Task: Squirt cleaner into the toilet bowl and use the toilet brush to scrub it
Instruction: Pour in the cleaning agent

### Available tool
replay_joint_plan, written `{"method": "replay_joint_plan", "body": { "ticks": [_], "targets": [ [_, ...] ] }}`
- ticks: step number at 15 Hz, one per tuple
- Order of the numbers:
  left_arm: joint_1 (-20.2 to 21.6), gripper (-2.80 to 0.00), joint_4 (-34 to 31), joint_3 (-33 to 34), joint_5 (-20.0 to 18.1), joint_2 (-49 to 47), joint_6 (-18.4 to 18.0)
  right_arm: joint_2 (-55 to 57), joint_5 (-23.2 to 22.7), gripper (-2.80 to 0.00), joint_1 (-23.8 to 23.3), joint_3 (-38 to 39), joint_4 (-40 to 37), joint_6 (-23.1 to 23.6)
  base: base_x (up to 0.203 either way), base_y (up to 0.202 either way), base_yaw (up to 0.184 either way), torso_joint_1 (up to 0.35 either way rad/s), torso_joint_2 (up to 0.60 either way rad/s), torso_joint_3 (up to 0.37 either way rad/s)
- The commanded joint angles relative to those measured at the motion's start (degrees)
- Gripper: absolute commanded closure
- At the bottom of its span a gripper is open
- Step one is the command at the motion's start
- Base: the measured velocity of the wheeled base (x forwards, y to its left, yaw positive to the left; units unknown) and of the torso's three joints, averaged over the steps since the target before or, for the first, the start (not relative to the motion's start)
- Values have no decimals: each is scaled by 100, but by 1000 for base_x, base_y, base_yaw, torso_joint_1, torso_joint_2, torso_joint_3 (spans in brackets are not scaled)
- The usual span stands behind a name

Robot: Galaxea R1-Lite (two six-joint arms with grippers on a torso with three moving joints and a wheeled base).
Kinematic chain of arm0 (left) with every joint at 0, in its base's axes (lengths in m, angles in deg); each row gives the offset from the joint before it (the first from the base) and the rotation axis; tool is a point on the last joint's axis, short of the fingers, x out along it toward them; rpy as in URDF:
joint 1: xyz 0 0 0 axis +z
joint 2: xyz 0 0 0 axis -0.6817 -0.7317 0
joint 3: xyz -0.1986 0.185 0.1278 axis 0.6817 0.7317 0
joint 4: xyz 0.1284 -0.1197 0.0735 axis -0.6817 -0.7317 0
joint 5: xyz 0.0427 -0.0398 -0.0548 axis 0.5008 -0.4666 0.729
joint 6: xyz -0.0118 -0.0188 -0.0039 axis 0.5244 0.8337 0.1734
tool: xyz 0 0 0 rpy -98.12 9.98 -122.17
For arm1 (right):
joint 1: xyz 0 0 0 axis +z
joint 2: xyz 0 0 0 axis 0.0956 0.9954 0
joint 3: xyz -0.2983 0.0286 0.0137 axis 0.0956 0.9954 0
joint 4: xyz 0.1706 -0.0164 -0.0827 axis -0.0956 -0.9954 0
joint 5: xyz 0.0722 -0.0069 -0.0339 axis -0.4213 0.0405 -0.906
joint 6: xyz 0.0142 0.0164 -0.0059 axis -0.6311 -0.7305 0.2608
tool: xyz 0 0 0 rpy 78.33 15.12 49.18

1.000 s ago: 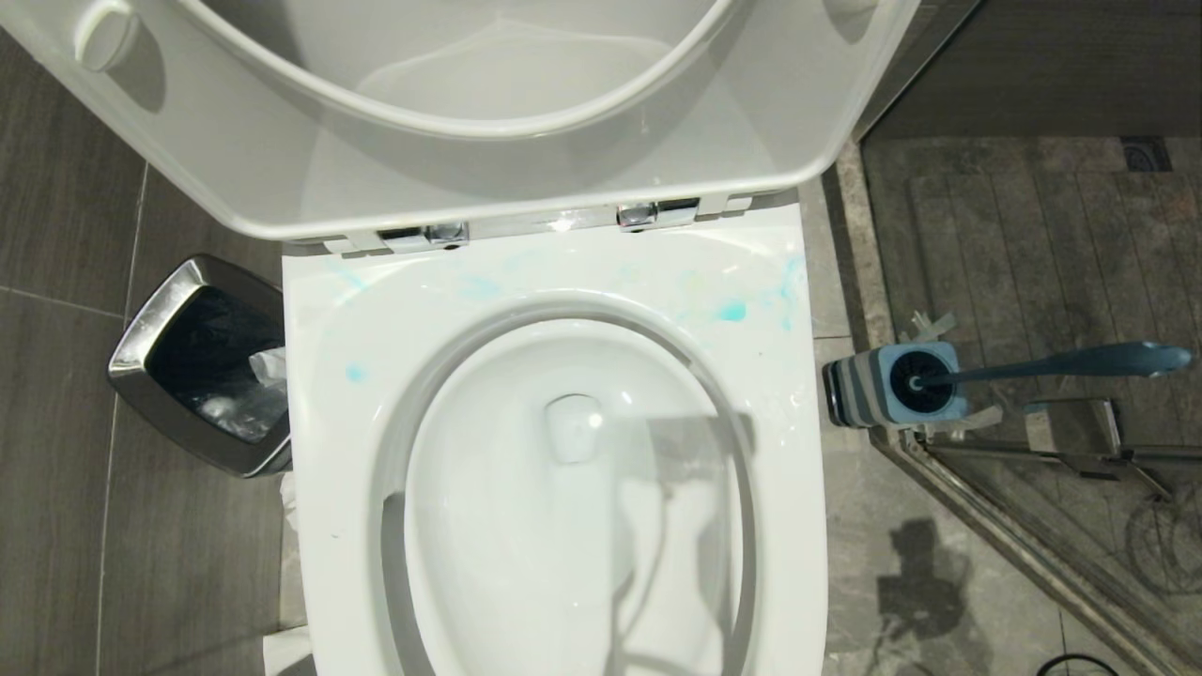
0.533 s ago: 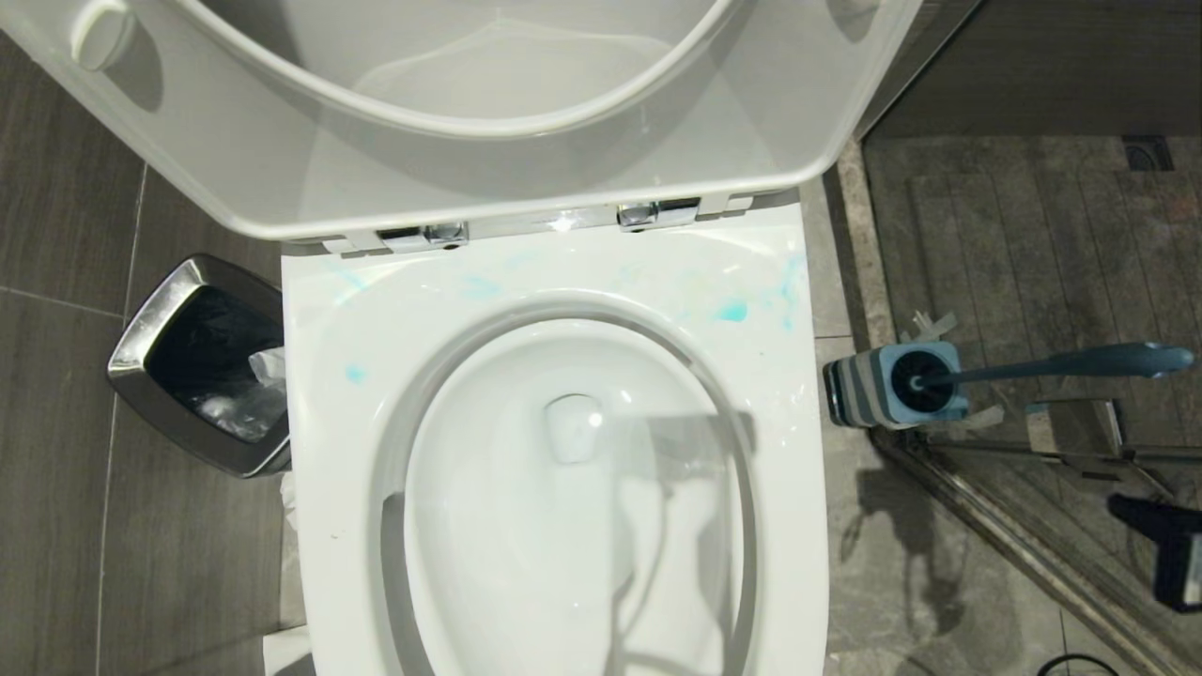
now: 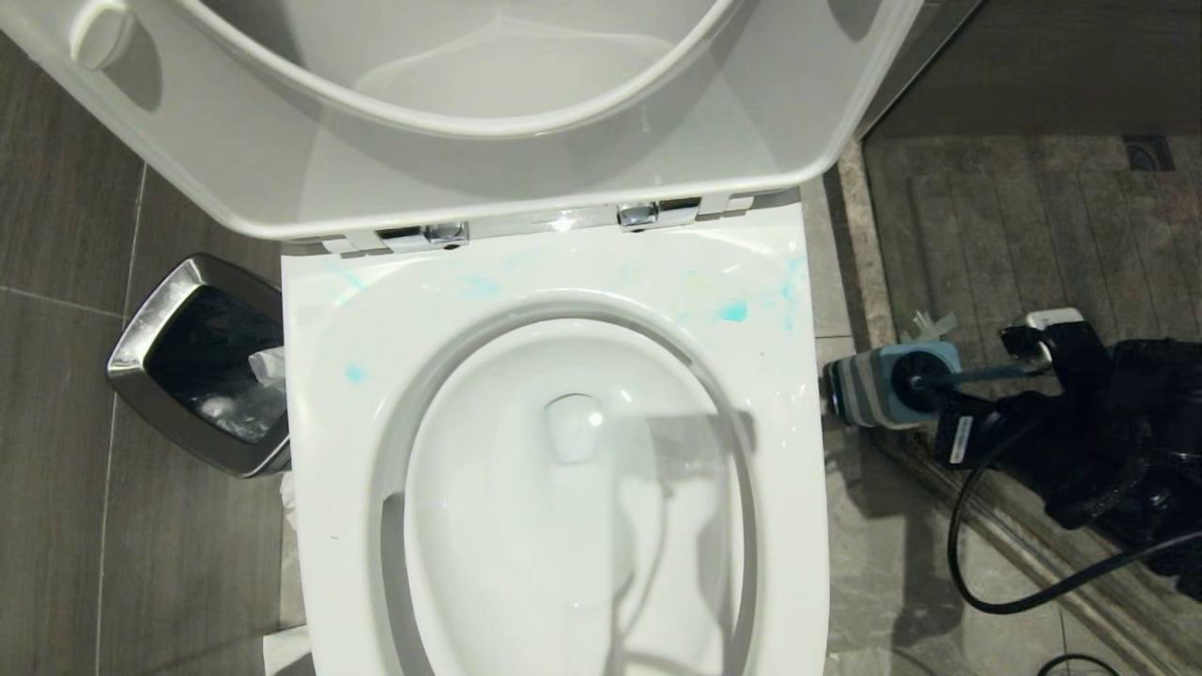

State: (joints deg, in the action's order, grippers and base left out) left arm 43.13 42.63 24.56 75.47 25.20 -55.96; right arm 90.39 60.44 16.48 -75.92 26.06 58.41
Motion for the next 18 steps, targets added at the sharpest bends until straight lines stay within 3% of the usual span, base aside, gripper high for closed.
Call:
{"method": "replay_joint_plan", "body": {
  "ticks": [1,7,13,18],
  "targets": [
    [2,0,1,0,3,0,0,735,-77,0,65,52,369,0,0,0,0,0,0,0],
    [2,0,1,0,3,-9,0,1267,-215,0,52,357,1487,83,0,0,0,0,0,0],
    [-6,0,1,0,3,0,0,1041,-614,0,42,2015,2350,275,0,0,0,0,0,0],
    [2,0,1,0,3,0,0,1501,-644,0,60,2028,2814,269,0,0,0,0,0,0]
  ]
}}
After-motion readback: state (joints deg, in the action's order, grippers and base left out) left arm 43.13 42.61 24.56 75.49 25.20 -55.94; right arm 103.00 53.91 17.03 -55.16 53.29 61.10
